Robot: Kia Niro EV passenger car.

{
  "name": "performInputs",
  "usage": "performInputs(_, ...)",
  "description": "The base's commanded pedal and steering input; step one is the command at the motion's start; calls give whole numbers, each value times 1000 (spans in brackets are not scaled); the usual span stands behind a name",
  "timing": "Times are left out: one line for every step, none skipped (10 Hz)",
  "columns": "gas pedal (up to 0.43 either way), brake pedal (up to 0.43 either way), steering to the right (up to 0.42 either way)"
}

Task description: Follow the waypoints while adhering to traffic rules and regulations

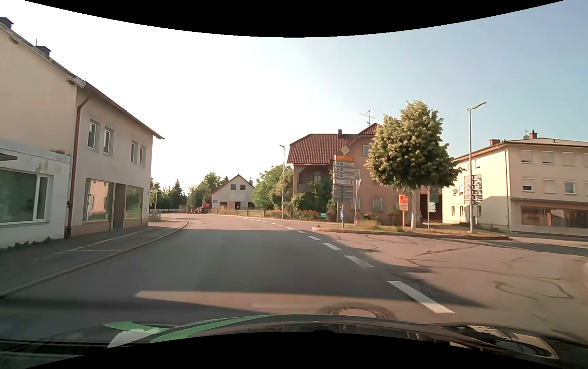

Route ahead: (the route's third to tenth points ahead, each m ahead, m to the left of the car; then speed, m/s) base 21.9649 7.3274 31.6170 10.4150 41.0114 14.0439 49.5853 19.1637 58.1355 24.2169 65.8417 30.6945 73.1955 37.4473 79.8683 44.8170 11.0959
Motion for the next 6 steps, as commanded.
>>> performInputs(177,0,-57)
performInputs(189,0,-57)
performInputs(189,0,-56)
performInputs(189,0,-56)
performInputs(189,0,-56)
performInputs(177,0,-56)
